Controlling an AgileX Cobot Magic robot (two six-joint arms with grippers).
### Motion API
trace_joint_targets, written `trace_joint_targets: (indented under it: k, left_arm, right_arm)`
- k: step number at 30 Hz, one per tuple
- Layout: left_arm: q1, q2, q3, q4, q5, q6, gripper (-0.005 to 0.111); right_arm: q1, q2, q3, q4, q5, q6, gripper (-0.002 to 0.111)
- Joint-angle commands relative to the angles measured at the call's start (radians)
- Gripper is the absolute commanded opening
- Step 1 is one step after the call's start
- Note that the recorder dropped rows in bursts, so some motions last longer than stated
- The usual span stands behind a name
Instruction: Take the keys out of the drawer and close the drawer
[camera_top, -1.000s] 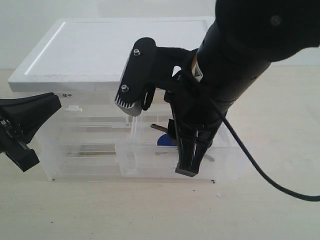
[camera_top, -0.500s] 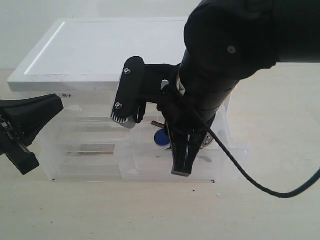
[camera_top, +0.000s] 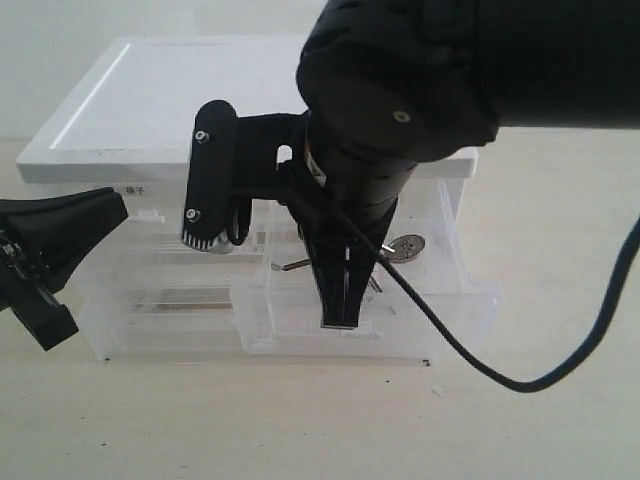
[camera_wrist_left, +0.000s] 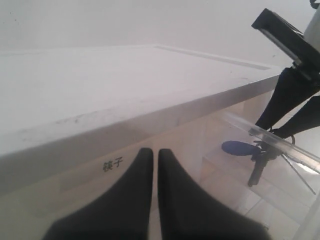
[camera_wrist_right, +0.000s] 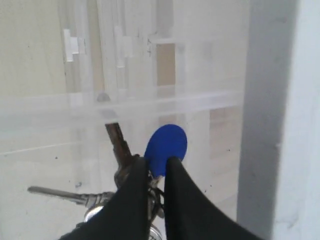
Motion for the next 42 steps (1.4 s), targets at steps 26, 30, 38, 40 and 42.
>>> trace_joint_targets:
  k: [26,30,38,40,42]
  left_arm:
    - [-0.001,0.000,-0.004,0.022,-0.014,-0.017,0.005]
    - [-0.001,0.000,-0.004,0.032,-0.019,-0.024,0.005]
    - [-0.001,0.000,-0.004,0.040,-0.025,-0.024,0.005]
    - [-0.001,0.000,-0.004,0.040,-0.025,-0.024,0.005]
    - [-0.001,0.000,-0.004,0.040,-0.025,-0.024,0.005]
  right_arm:
    - [0.083,-0.176,-0.027,-0.030,-0.019,0.081,0.000]
    - [0.025,-0.143,-0.027,0.029,0.121,0.080,0.008]
    - [-0.087,-0.089,-0.027,0.192,0.098,0.060,0.050]
    - [-0.089,-0.082,-0.027,0.229,0.094,0.047,0.050]
    - [-0.089,-0.075,-0.033,0.243,0.090,0.050,0.050]
